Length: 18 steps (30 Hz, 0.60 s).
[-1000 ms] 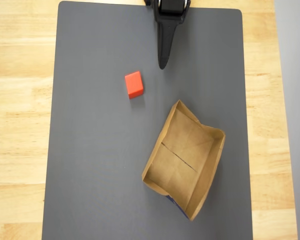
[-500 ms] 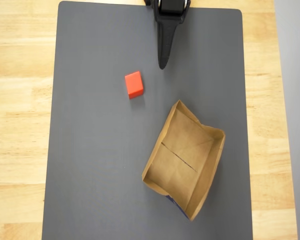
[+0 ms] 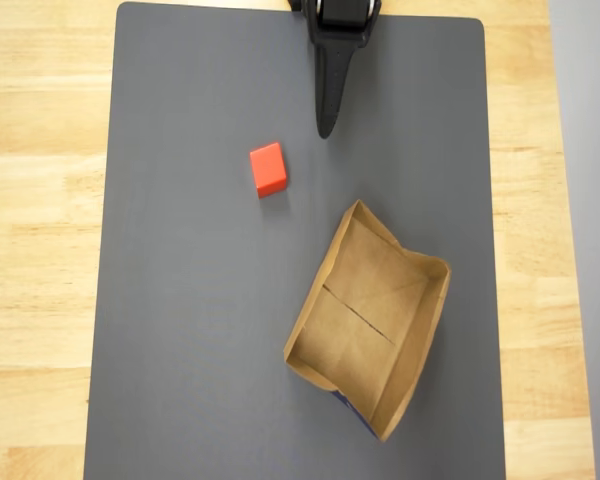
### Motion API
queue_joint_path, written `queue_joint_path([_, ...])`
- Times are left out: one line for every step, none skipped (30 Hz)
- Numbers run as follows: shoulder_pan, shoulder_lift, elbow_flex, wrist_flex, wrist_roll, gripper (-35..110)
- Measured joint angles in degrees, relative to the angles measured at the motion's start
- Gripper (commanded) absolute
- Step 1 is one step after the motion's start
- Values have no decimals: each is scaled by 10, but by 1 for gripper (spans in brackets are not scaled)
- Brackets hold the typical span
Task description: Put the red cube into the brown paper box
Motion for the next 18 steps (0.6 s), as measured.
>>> queue_joint_path([0,0,0,0,0,0])
queue_joint_path([0,0,0,0,0,0])
queue_joint_path([0,0,0,0,0,0])
queue_joint_path([0,0,0,0,0,0])
queue_joint_path([0,0,0,0,0,0])
queue_joint_path([0,0,0,0,0,0])
queue_joint_path([0,0,0,0,0,0])
queue_joint_path([0,0,0,0,0,0])
queue_joint_path([0,0,0,0,0,0])
queue_joint_path([0,0,0,0,0,0])
queue_joint_path([0,0,0,0,0,0])
queue_joint_path([0,0,0,0,0,0])
queue_joint_path([0,0,0,0,0,1])
queue_joint_path([0,0,0,0,0,1])
queue_joint_path([0,0,0,0,0,1])
queue_joint_path([0,0,0,0,0,1])
queue_joint_path([0,0,0,0,0,1])
queue_joint_path([0,0,0,0,0,2])
